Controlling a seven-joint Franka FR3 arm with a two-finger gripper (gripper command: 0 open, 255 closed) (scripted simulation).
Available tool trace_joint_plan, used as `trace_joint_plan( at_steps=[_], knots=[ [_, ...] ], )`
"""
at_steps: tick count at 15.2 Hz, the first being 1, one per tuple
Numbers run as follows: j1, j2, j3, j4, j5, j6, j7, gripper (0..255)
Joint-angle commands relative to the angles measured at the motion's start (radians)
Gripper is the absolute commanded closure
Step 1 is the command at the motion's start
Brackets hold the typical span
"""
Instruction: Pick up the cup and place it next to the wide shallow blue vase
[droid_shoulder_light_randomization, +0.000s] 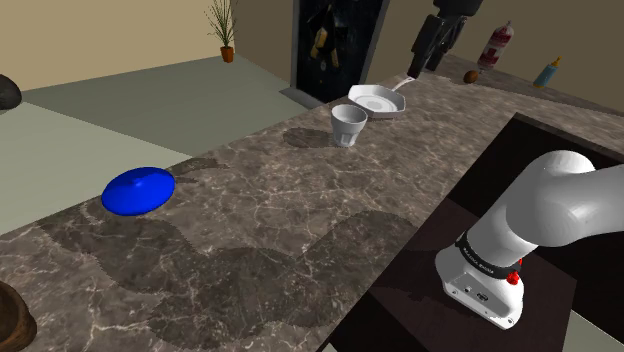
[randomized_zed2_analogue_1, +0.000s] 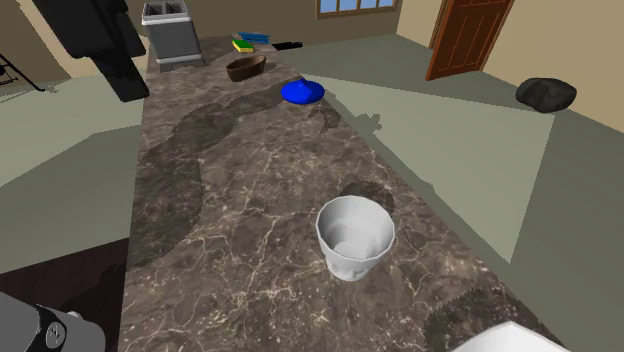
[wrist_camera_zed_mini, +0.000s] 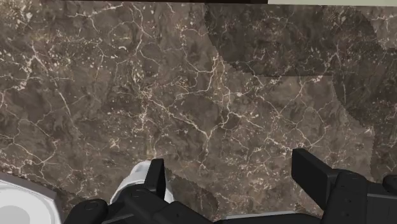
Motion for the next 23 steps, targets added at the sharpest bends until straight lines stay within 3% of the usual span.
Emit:
trace_joint_plan(
  at_steps=[1,12,23],
  knots=[
    [0.000,0.000,0.000,0.000,0.000,0.000,0.000,0],
    [-0.039,0.258,-0.125,-0.070,-0.011,0.323,-0.141,0],
    [-0.049,0.633,-0.240,0.029,0.079,0.580,-0.316,0]
  ],
)
